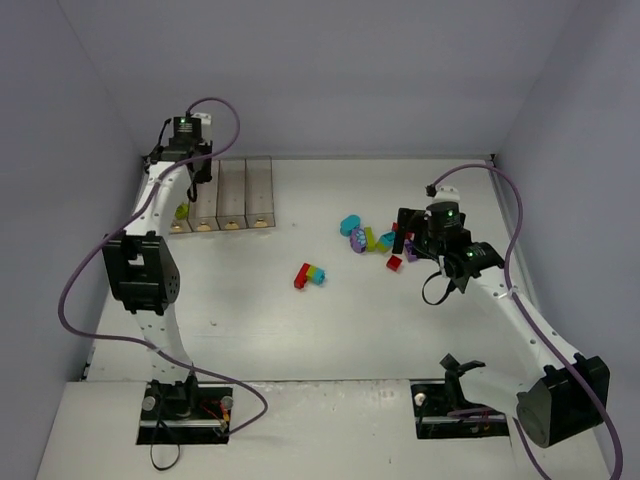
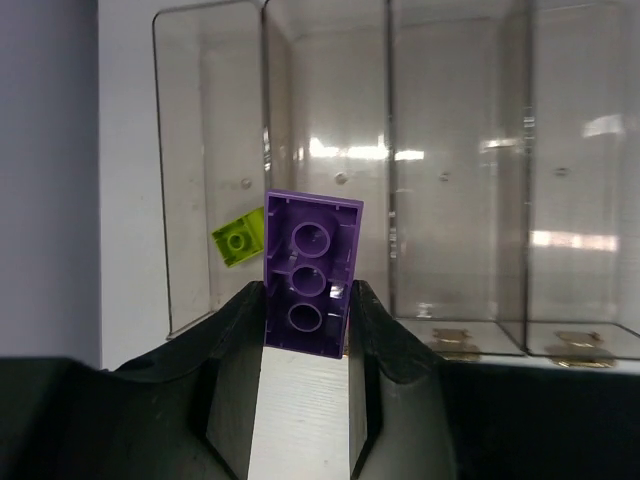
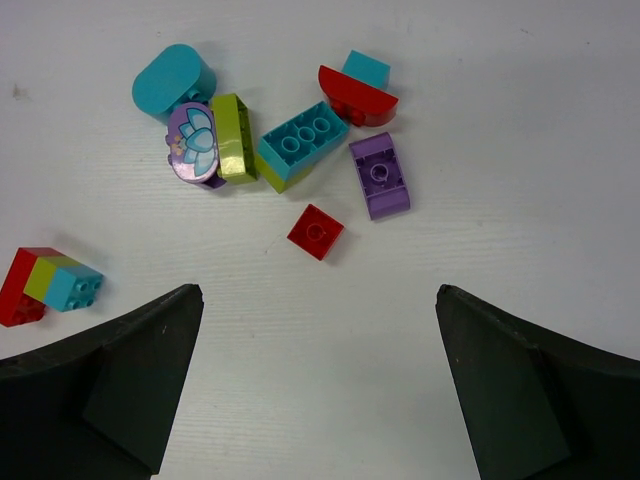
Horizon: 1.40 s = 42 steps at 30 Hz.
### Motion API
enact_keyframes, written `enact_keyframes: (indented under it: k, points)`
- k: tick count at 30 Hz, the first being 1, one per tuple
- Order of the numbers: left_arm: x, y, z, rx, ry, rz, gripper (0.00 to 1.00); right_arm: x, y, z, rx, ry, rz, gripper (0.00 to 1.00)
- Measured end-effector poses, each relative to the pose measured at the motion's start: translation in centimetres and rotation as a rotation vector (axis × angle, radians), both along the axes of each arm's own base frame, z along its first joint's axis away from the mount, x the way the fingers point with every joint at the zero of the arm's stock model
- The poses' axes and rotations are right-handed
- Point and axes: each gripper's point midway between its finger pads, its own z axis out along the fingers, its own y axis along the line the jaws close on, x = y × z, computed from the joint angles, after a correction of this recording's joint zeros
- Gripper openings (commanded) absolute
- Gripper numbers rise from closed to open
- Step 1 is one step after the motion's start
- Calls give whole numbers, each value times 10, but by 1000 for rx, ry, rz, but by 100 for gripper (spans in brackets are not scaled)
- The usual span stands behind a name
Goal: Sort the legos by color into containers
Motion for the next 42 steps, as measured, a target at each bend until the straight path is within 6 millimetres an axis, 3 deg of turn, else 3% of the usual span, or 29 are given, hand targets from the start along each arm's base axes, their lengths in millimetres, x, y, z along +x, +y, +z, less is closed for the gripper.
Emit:
enact_keyframes:
  k: [2,5,10,14,21,26,27,29,37,42]
  points:
    - [1,21,-15,-3,34,51,10,1,0,-4,-4,12,0,100]
    - [4,36,-46,-19,105,88,17,1,0,-6,-5,18,0,100]
    - [14,35,-92,-54,196,95,31,1,0,-6,-4,18,-3,100]
    - [17,31,-104,-72,225,99,46,3,-5,-6,-24,11,-27,100]
    - [23,30,-96,-91,200,121,66,11,-17,-29,-91,67,-81,85]
    - [15,25,-93,-120,199,137,73,19,-19,-53,-116,124,-94,69]
    - [12,24,-91,-127,198,141,73,21,-20,-58,-118,134,-98,61]
    - [5,19,-80,-148,187,148,74,25,-23,-70,-127,157,-106,58]
    - [-36,-34,-17,-270,92,88,74,40,-40,-114,-118,245,-143,58]
    - [-76,-73,-3,-337,98,1,74,53,-51,-129,-107,247,-148,55]
